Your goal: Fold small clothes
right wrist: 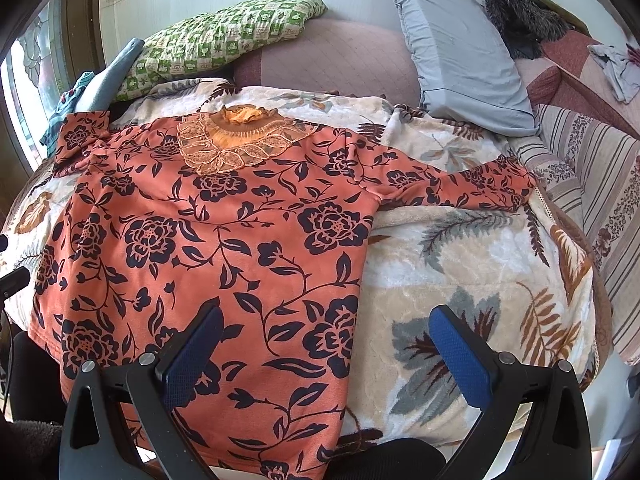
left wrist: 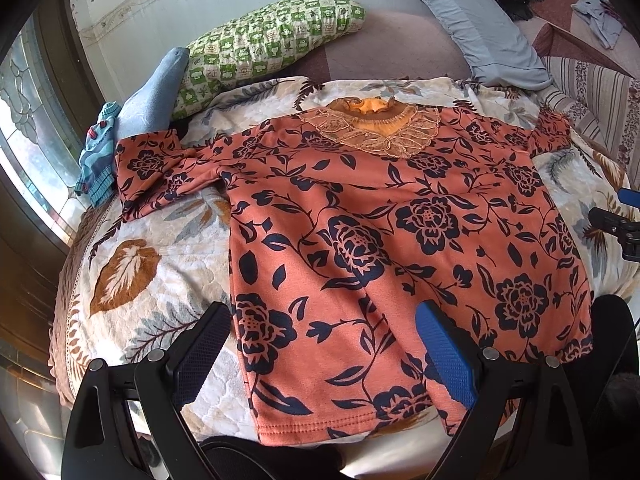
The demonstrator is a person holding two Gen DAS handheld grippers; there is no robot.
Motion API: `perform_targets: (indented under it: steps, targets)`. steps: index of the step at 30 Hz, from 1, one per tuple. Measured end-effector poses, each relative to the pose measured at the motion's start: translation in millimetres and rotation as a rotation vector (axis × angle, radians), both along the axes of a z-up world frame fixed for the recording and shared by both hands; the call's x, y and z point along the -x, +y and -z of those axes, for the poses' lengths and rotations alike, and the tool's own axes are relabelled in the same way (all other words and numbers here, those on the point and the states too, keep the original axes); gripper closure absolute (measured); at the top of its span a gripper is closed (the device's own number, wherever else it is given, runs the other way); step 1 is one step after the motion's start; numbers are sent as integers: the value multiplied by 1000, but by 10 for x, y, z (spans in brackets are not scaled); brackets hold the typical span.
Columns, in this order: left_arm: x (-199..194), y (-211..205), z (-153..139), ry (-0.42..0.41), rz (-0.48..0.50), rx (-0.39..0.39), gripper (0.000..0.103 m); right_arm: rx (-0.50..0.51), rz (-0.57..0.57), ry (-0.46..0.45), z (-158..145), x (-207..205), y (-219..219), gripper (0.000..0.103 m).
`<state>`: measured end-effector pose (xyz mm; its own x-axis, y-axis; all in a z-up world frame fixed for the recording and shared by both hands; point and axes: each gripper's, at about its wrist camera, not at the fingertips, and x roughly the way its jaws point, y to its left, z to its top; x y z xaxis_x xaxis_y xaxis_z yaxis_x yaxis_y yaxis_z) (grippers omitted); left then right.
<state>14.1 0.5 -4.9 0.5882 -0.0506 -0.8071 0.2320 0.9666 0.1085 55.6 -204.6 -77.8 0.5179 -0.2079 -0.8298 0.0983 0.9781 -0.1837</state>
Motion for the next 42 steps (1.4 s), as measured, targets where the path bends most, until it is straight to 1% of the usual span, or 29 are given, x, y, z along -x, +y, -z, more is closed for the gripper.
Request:
perform_targets:
  steps: [26, 42]
  targets:
    - [-59, -96, -35, 27, 17, 3, 9, -23, 14, -1, 32, 14, -80, 0]
    - [-201, -164, -1, 59, 6, 7, 9, -78, 2, 4, 122, -15, -155, 0]
